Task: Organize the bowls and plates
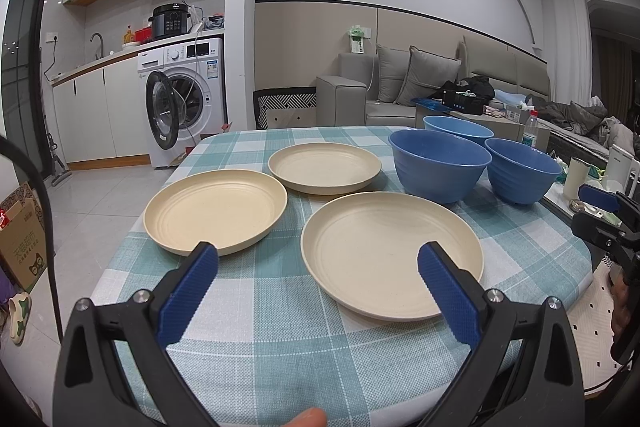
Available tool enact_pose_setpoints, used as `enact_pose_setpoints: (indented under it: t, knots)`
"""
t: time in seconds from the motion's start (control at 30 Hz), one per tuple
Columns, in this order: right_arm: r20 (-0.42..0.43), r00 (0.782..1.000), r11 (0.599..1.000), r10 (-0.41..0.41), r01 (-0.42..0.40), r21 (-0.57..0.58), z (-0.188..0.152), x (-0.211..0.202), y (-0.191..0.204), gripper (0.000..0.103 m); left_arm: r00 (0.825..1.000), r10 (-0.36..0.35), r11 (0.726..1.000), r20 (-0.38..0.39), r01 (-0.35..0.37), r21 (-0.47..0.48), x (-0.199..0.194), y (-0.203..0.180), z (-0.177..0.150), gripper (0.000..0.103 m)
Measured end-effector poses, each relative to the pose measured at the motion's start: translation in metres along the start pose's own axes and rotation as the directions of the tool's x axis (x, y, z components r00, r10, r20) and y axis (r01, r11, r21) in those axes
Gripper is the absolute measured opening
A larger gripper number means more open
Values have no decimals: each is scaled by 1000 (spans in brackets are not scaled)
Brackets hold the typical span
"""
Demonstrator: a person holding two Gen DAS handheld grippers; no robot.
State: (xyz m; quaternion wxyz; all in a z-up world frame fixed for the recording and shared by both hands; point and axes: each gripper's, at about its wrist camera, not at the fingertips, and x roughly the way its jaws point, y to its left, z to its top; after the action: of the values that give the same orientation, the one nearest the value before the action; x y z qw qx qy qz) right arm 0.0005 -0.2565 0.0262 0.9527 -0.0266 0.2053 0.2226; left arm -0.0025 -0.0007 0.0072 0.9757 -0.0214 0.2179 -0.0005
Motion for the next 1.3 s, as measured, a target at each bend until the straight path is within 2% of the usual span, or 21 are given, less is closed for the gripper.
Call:
enact_pose_setpoints:
  t: [0.37, 0.83, 1.3]
  knots:
    - [-3, 1000, 1000, 6, -6, -8, 3, 2, 2, 103, 1000, 3, 1000, 1, -3, 2, 1, 0, 2, 101]
    - [-22, 999, 1000, 28, -28, -2, 21, 12, -2, 103, 999, 28, 999, 26, -29, 30, 4, 6, 22, 101]
    - [-36, 999, 999, 29, -30, -18, 40, 24, -8, 103, 999, 40, 999, 0, -40, 22, 22, 12, 37, 103]
